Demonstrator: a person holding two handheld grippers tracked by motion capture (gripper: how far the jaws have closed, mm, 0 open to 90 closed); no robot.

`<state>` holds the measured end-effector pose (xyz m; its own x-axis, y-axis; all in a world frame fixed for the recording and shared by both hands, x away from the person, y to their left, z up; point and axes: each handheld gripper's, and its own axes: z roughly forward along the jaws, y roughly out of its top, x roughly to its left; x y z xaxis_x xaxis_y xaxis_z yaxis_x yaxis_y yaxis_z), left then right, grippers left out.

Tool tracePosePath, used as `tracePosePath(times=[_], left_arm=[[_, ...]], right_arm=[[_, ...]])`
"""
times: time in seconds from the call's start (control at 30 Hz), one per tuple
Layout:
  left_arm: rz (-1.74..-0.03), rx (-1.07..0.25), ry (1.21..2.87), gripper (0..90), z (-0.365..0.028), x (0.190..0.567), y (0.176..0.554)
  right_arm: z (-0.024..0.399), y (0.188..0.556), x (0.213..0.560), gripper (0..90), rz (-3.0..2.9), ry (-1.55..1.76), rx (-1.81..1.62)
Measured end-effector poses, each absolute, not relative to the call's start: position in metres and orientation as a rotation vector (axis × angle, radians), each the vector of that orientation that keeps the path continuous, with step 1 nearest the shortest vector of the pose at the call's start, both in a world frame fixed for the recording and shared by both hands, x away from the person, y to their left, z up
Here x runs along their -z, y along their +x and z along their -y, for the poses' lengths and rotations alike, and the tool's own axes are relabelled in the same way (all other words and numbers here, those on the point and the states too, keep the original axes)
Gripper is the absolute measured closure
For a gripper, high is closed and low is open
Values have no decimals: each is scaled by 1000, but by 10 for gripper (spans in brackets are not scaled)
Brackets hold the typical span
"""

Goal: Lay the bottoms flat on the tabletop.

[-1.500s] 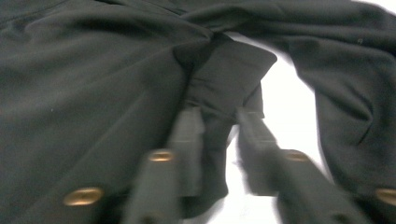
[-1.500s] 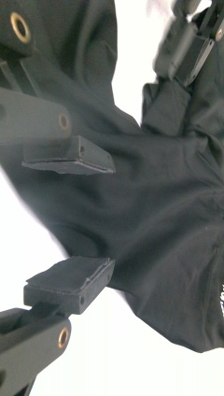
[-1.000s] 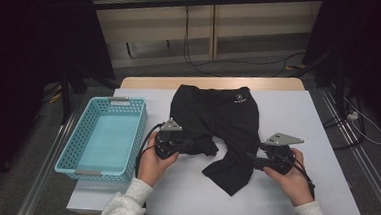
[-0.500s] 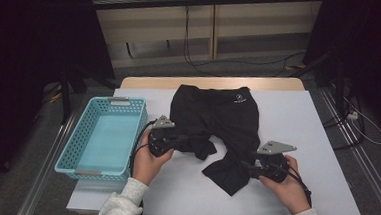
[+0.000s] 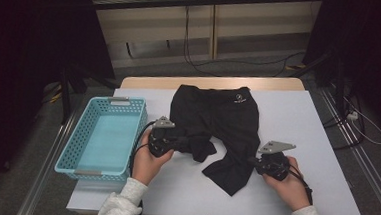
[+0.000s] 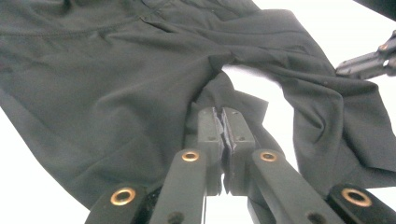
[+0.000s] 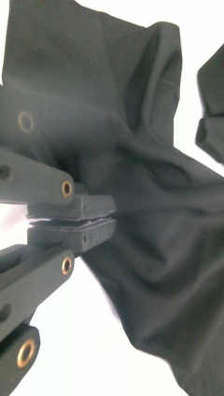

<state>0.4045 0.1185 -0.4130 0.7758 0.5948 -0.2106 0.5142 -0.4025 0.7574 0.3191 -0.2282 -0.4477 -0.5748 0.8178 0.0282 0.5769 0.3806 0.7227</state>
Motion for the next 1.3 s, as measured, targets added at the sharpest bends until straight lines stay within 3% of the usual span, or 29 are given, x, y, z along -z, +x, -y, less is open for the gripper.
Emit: tracePosePath(times=[0.23,0.43,0.57,0.67,0.83,1.13,1.3], left_arm=[[-826,-117,2068,871,-121,409,402],[-826,-112,2089,871,-120,413,401],[-819,-104,2089,871,-120,416,401],[-820,-104,2095,871,-119,416,401],[-812,-102,2100,871,-117,418,400],[-829,-94,2085,870,-121,418,401],[-827,-91,2095,869,-119,419,401]], right_arm=[[255,317,429,900,-2194,1253,-1074],[233,320,441,593,-2261,1236,-1075],[220,321,446,537,-2315,1211,-1086],[212,322,454,631,-2362,1189,-1022],[210,324,455,885,-2340,1172,-1005],[246,325,429,900,-2179,1219,-1070],[252,327,432,900,-2178,1235,-1057]])
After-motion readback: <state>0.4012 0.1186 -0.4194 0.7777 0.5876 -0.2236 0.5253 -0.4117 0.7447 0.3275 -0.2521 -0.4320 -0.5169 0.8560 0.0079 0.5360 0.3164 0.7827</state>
